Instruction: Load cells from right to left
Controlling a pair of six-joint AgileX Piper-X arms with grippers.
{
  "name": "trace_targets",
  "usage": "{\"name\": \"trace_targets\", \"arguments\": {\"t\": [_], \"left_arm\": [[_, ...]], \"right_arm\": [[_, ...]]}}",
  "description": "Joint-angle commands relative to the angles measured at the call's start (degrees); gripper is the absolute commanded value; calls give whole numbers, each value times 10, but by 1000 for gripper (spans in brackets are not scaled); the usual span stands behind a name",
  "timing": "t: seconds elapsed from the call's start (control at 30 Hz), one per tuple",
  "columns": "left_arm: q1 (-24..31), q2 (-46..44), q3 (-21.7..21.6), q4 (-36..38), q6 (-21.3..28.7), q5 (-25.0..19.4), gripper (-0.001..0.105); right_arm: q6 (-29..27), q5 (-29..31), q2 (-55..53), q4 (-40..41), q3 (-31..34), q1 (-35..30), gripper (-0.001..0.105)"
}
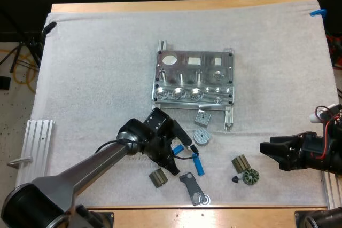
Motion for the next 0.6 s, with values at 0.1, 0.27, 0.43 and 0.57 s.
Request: {"name": "trace_targets", "arguments": {"t": [0.1,0.27,0.43,0.57], "left_arm": [[-3,2,-28,41,36,21,0],[-3,0,-53,83,97,31,0],[-3,-32,-61,88,113,43,0],[-3,-86,-61,87,134,61,0]], "right_arm": [[-6,-12,15,-4,-6,-3,43],[-5,-36,44,-4,-6,-3,43],[-3,-56,68,-4,-6,-3,43],[-2,-64,74,-14,-6,-3,43]]}}
